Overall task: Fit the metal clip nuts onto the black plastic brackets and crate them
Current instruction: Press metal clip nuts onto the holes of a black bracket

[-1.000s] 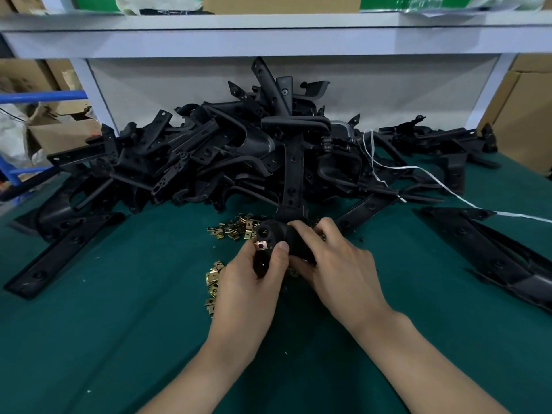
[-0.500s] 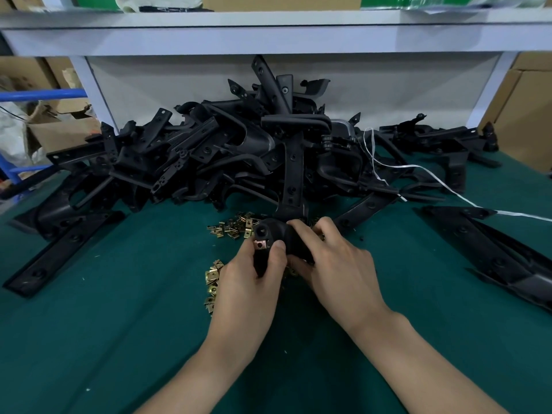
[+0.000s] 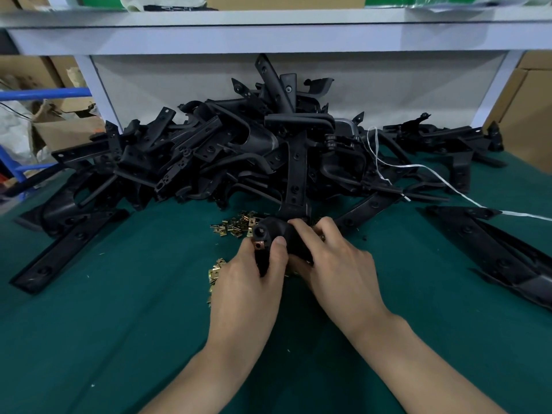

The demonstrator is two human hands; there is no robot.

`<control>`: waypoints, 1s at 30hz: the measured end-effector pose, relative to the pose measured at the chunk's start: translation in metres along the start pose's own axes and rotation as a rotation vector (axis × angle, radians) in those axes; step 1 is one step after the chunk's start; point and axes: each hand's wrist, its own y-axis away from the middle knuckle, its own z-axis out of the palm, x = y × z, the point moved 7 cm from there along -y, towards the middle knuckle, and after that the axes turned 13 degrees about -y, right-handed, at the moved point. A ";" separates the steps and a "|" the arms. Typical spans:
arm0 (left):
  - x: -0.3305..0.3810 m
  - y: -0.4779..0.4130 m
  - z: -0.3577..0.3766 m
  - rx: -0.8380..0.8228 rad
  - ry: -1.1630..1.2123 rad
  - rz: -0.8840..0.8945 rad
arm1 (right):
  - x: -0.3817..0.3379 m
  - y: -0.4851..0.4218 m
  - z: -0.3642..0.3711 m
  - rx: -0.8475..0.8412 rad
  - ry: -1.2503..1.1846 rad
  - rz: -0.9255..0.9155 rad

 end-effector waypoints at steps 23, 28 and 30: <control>-0.001 0.001 0.000 -0.007 -0.042 0.001 | -0.002 0.000 0.000 0.017 -0.006 -0.026; -0.002 0.001 0.000 0.005 -0.030 -0.002 | -0.002 0.000 -0.001 0.030 -0.020 -0.021; -0.001 0.000 0.000 0.012 -0.061 0.013 | -0.002 0.000 -0.002 0.029 -0.020 -0.027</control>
